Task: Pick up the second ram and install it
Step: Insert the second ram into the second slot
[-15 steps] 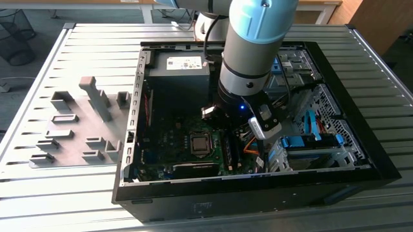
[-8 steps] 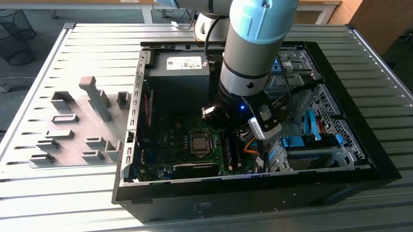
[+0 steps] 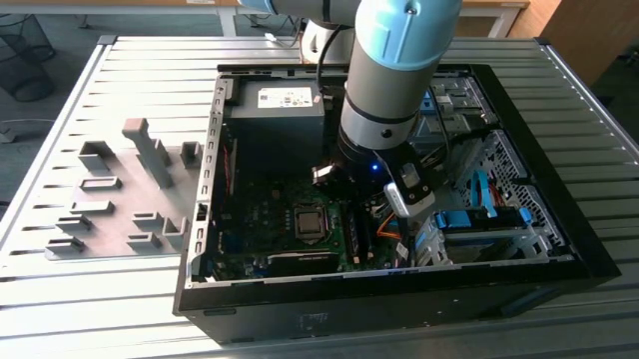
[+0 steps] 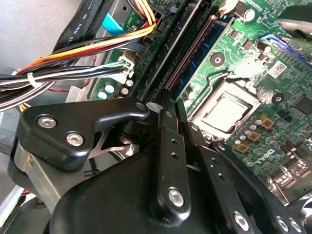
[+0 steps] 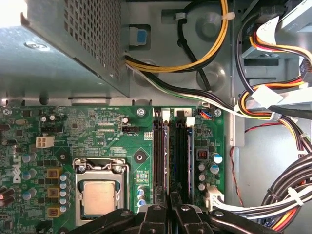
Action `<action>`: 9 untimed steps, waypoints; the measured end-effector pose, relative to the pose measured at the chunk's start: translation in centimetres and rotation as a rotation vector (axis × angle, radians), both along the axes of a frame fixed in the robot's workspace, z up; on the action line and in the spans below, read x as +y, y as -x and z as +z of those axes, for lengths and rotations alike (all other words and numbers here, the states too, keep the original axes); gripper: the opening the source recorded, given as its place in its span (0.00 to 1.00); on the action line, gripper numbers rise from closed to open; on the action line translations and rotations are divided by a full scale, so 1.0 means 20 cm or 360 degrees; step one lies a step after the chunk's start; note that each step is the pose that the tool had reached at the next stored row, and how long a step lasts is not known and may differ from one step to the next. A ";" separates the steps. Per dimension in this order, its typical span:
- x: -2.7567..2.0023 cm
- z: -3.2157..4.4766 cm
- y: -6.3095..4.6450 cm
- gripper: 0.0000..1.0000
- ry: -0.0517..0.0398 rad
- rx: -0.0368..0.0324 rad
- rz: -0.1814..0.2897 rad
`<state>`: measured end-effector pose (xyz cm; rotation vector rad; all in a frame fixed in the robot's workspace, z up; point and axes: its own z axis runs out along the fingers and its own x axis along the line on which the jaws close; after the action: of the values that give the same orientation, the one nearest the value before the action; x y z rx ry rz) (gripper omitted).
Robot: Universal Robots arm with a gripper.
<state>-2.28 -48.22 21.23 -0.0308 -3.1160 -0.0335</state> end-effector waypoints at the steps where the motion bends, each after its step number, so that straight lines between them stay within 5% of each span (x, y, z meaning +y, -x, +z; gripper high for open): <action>1: 0.000 -0.002 0.00 0.14 0.0000 0.0000 0.0000; 9: 0.000 -0.006 0.00 0.15 0.0000 0.0000 0.0000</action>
<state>-2.28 -48.23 21.12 -0.0308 -3.1160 -0.0336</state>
